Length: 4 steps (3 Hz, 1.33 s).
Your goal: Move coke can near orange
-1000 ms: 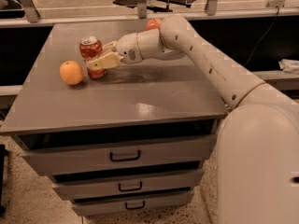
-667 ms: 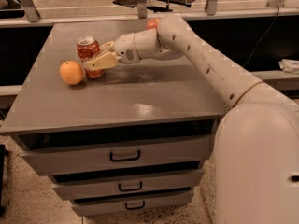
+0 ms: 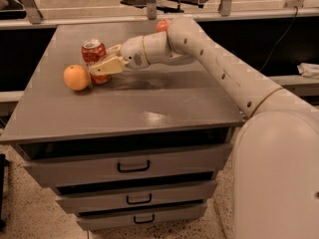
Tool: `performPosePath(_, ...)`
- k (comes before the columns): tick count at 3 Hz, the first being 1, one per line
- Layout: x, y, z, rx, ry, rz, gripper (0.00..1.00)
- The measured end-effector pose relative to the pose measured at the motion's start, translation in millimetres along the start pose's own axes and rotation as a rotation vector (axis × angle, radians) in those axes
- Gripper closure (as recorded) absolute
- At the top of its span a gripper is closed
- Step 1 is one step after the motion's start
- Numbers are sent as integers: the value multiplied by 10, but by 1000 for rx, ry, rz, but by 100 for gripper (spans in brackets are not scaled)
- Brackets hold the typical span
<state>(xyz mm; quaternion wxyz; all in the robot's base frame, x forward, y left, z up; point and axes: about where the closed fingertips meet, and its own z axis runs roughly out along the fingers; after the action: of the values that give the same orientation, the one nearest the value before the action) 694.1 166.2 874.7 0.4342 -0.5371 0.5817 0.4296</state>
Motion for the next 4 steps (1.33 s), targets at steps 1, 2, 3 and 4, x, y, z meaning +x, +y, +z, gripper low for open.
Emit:
performPosePath(1, 9, -1, -58, 10, 3, 2, 13)
performPosePath(2, 22, 0, -116, 17, 5, 8, 0)
performPosePath(3, 26, 11, -168, 18, 3, 16, 0)
performPosePath(4, 3, 35, -395, 43, 3, 6, 0)
